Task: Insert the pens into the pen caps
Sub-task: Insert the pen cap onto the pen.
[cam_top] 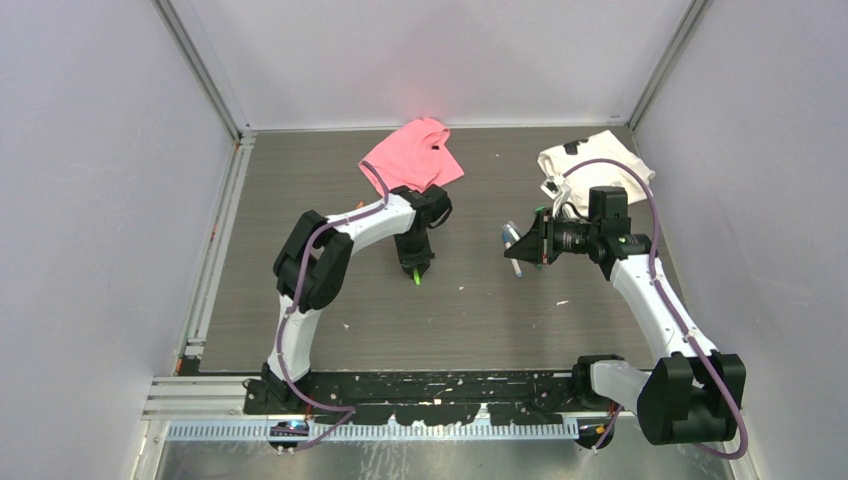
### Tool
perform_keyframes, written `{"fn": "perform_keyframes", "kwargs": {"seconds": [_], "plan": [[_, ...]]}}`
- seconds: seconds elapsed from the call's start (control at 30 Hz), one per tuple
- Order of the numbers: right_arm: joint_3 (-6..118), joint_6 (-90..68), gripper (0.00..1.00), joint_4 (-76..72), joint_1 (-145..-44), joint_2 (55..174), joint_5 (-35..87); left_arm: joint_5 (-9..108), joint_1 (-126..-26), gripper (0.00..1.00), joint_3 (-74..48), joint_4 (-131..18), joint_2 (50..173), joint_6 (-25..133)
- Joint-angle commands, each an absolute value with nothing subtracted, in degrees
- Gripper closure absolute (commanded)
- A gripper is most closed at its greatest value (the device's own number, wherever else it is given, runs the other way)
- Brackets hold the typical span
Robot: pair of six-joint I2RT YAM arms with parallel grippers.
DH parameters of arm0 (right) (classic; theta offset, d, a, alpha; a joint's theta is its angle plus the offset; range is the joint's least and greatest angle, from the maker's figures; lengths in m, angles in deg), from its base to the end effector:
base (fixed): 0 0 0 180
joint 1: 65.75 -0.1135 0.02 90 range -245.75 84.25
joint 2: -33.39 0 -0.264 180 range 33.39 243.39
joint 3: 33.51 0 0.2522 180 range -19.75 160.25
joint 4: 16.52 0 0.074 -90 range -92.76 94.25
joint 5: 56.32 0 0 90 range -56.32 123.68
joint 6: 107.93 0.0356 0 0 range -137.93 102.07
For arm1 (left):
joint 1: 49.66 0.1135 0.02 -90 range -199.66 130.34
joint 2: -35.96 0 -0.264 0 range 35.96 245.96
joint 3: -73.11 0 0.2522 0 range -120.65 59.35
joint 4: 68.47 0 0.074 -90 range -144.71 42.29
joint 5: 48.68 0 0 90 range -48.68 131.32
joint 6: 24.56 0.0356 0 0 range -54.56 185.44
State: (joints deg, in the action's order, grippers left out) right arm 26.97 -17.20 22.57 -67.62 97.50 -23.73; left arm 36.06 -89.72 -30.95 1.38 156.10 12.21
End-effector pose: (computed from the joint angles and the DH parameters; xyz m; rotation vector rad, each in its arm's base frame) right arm 0.2238 0.0373 0.2718 -0.5217 2.0846 1.1648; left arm 0.3103 -0.2566 0.1628 -0.3519 3.0056 0.0172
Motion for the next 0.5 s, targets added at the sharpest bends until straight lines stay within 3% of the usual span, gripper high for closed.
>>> {"fn": "perform_keyframes", "kwargs": {"seconds": [0.0, 0.23, 0.47], "plan": [[27.23, -17.47, 0.99, 21.54, -67.44, 97.42, -25.55, 35.20, -88.95, 0.75, -30.28, 2.44, 160.56, 22.27], [27.16, -17.36, 0.99, 21.24, -67.43, 97.56, -25.80, 36.15, -88.95, 0.66, -29.49, 2.49, 162.85, 23.95], [27.09, -17.15, 0.99, 20.81, -67.53, 97.73, -26.12, 36.63, -88.95, 0.73, -27.84, 1.09, 162.97, 22.39]]}}
